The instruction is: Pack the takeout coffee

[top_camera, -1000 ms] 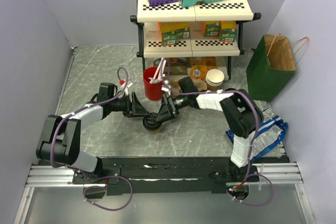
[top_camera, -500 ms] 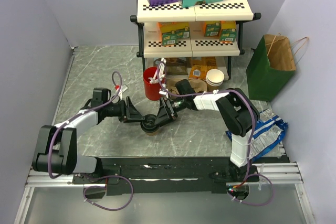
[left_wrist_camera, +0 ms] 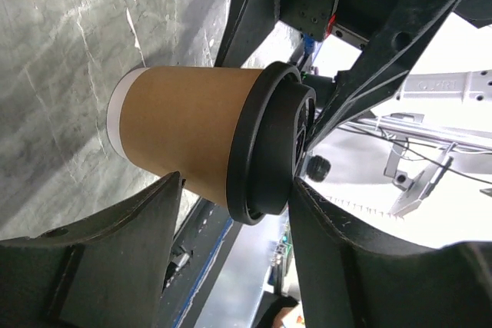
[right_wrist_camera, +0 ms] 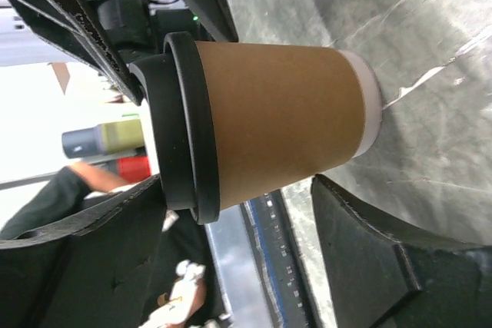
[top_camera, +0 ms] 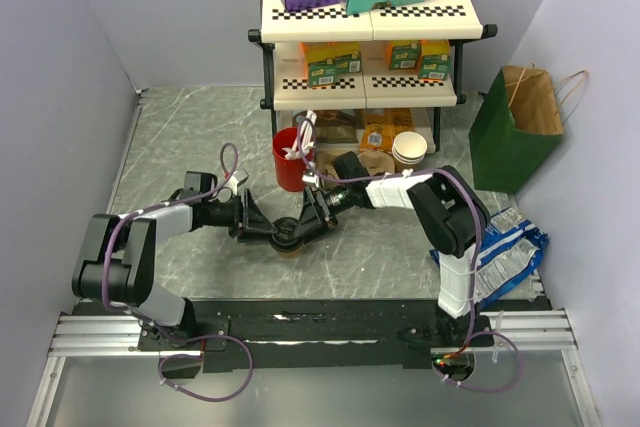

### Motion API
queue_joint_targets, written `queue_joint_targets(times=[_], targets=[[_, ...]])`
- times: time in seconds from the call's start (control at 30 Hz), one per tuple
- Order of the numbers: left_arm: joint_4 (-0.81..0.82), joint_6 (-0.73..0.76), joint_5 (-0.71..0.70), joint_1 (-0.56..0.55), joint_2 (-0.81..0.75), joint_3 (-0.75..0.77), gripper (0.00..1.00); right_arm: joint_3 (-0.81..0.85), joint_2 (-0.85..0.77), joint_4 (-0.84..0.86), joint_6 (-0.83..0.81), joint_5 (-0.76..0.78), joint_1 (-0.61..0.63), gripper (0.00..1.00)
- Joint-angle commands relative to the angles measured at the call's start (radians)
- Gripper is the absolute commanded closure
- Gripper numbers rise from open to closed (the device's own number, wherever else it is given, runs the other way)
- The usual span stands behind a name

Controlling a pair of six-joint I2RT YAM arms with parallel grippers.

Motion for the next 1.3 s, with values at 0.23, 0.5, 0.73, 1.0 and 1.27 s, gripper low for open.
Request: queue_joint_targets(times=[0.23,0.5,0.73,1.0,1.27], targets=[[-0.084,0.072,-0.289,0.001,0.139,0.042,0.45,0.062,0.1,-0.183,-0.107,0.134,-0.015,0.28],[-0.023,0.079,-0.097,0.001,0.056,0.102,0.37,0.108,-0.099,-0.172,-0.205,0.077,-0.014,0.16],[-0.032,0.095,-0.085,0.001,-0.083,0.155,0.01,0.192,-0.124,-0.284,-0.328,0.067,-0.029,0.09],[-0.101,0.16,-0.115,0.001,-0.189,0.177,0.01,0.255,-0.173,-0.448,-0.475,0.177,-0.038,0.07],[-0.225,0.39,-0.252,0.001,-0.24,0.307,0.01,0.235,-0.231,-0.531,-0.587,0.277,-0.116,0.08]])
